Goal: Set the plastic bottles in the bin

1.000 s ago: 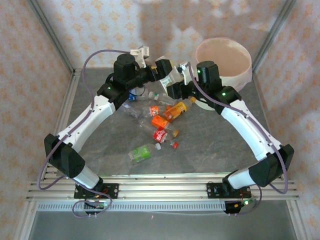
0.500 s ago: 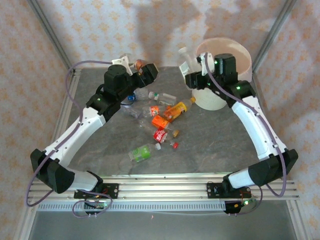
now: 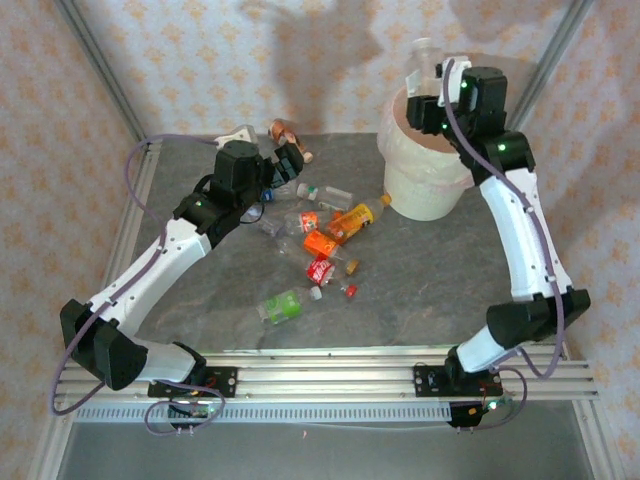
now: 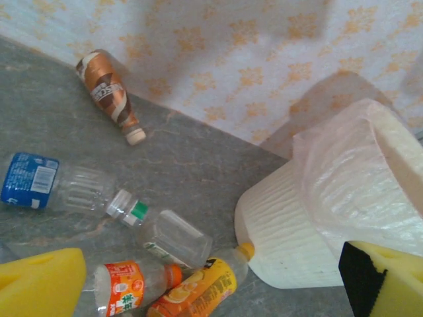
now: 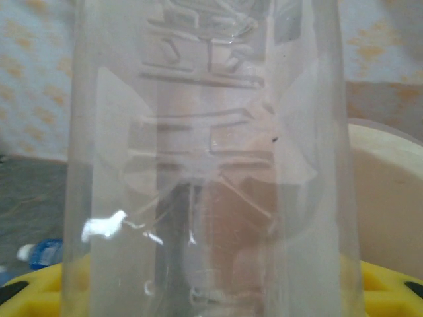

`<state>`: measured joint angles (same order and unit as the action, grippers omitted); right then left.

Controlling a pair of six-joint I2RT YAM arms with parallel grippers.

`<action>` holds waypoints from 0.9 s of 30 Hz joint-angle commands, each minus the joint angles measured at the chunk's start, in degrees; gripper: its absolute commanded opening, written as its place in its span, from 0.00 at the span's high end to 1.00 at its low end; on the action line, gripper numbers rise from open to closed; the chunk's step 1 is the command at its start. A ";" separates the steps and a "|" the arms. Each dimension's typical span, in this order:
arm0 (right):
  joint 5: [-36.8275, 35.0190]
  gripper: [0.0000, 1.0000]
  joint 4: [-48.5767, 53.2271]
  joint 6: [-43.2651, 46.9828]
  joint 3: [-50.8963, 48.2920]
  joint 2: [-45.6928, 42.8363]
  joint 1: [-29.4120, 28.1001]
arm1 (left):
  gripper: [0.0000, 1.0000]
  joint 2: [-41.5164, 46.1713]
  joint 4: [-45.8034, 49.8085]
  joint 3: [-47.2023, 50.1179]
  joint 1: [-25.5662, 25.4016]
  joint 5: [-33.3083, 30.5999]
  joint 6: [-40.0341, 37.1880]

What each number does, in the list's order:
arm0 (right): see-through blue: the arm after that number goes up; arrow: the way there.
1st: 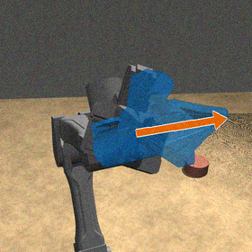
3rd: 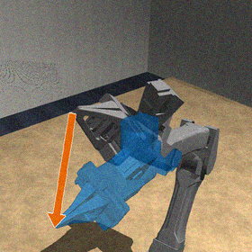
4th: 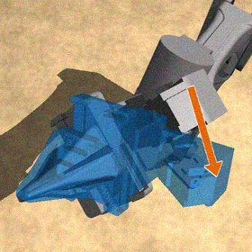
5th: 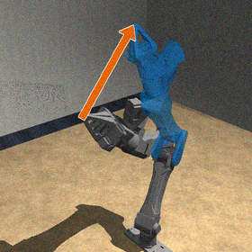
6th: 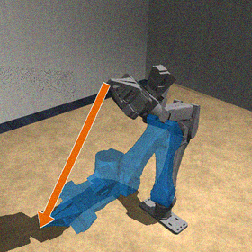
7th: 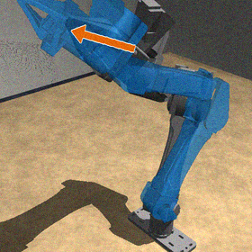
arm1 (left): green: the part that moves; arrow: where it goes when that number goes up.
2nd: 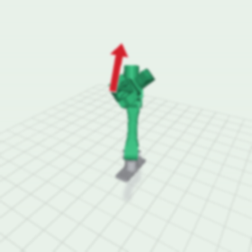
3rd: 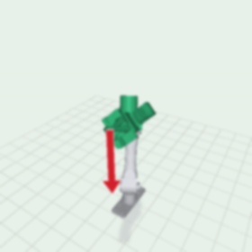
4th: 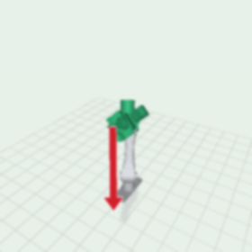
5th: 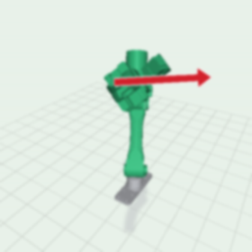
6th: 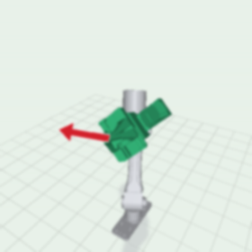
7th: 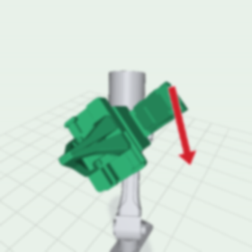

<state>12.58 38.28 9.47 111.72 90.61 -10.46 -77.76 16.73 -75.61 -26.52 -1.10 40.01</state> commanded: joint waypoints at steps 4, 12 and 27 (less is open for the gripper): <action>-2.30 0.65 15.72 -3.05 15.31 10.04 7.14 | 0.00 1.38 3.21 0.73 0.27 -4.83 1.38; -8.18 0.63 28.30 -4.59 30.14 24.74 8.79 | 0.00 1.28 4.53 1.08 0.38 -5.59 1.30; -6.55 0.52 29.39 -9.55 33.12 35.34 8.70 | 0.00 1.42 7.39 2.77 0.51 -8.17 3.13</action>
<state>5.69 66.61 1.58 142.41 124.73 -1.83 -76.97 22.46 -73.06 -26.48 -6.76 42.17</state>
